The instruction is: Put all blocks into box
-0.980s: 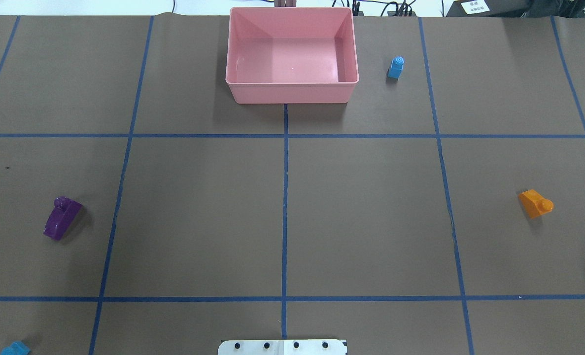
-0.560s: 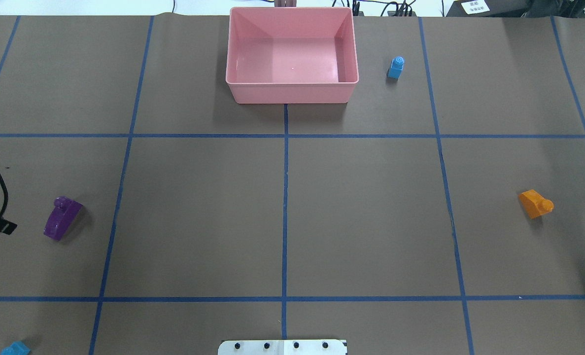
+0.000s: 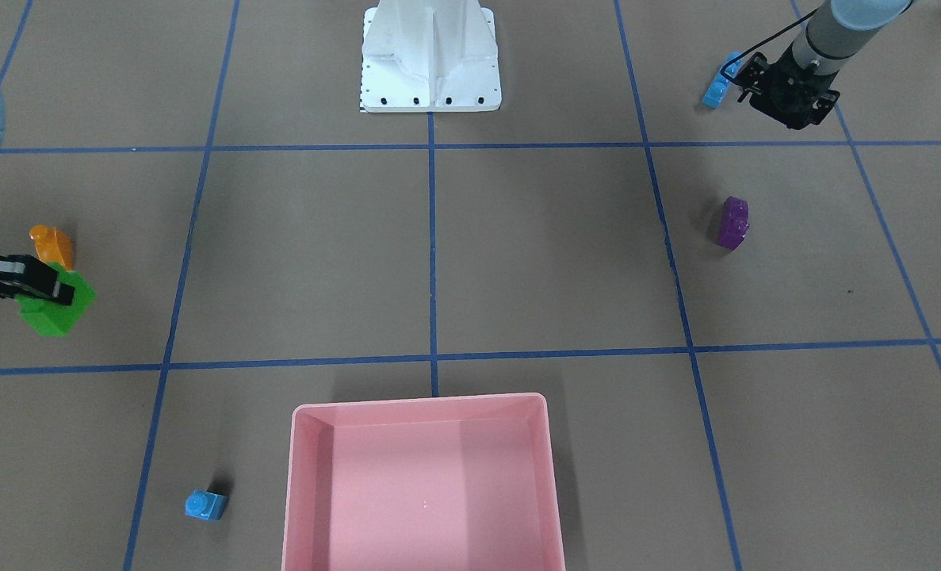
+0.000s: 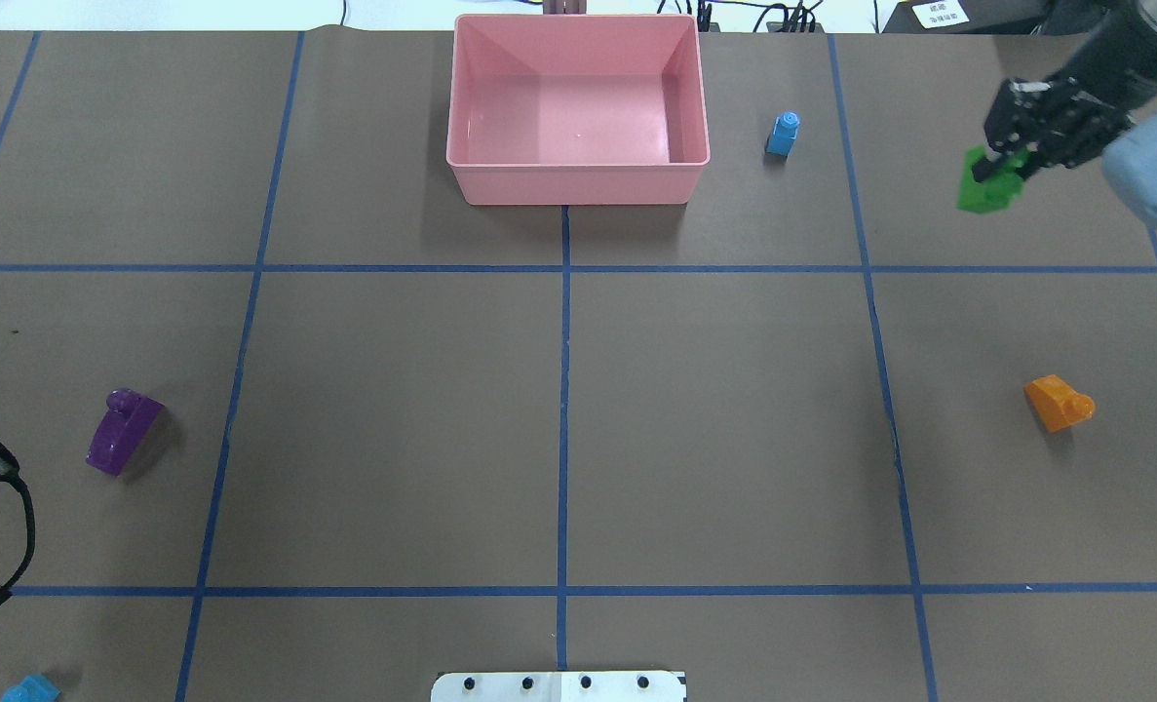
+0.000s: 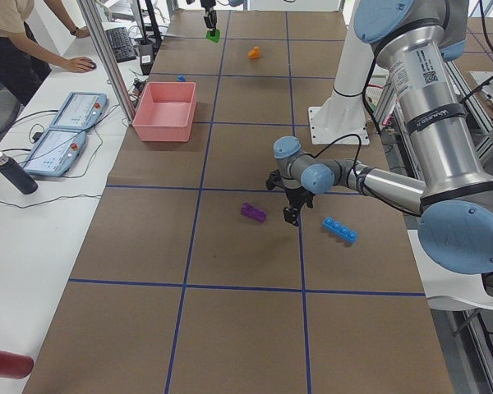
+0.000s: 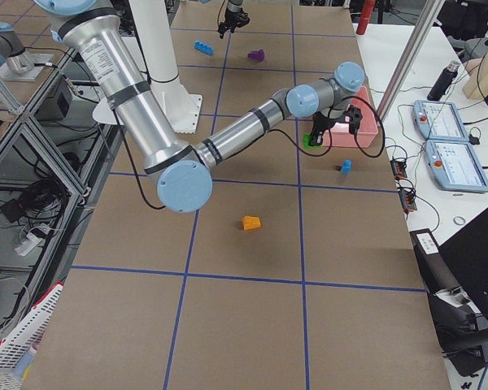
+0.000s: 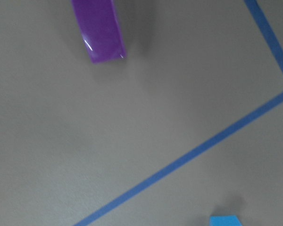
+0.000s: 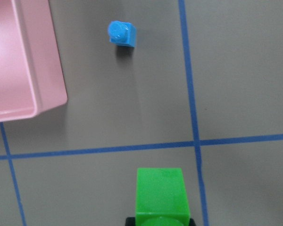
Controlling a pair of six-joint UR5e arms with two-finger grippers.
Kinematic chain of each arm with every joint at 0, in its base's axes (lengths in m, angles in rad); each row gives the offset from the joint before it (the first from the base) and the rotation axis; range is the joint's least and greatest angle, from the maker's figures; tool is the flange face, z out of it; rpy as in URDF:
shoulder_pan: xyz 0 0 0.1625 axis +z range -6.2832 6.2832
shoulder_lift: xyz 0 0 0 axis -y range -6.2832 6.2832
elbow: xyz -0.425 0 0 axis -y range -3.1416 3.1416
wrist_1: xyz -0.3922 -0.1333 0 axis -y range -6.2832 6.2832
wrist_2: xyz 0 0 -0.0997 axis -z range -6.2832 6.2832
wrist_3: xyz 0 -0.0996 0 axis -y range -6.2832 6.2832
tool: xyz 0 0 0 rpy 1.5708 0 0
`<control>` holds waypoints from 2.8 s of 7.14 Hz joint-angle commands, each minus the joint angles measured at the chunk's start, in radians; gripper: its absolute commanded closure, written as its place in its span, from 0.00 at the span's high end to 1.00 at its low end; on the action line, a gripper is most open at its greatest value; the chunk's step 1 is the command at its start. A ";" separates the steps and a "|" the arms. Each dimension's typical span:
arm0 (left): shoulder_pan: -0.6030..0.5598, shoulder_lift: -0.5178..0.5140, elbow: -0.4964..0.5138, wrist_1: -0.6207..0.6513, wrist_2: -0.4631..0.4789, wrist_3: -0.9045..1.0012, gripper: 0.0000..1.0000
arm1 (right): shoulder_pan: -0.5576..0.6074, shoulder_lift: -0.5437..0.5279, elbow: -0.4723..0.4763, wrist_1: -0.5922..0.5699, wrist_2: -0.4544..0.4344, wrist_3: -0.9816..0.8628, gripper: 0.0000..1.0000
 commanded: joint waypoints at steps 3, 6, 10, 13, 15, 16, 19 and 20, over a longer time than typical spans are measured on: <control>0.161 0.003 0.011 -0.005 -0.002 -0.131 0.99 | -0.146 0.378 -0.516 0.468 -0.254 0.473 0.00; 0.208 0.015 0.033 -0.005 0.005 -0.134 0.99 | -0.226 0.472 -0.670 0.591 -0.365 0.561 0.00; 0.275 0.019 0.048 -0.026 -0.002 -0.210 0.98 | -0.277 0.474 -0.699 0.638 -0.434 0.569 0.00; 0.349 0.003 0.068 -0.028 0.006 -0.277 0.91 | -0.283 0.472 -0.702 0.662 -0.434 0.572 0.99; 0.350 -0.005 0.089 -0.029 0.008 -0.274 0.83 | -0.254 0.472 -0.678 0.676 -0.396 0.575 1.00; 0.350 -0.005 0.092 -0.028 0.008 -0.274 0.75 | -0.237 0.462 -0.657 0.676 -0.357 0.574 1.00; 0.350 0.001 0.092 -0.028 0.009 -0.280 0.00 | -0.159 0.365 -0.543 0.671 -0.231 0.561 1.00; 0.350 0.003 0.093 -0.028 0.009 -0.283 0.00 | -0.149 0.309 -0.485 0.675 -0.205 0.558 1.00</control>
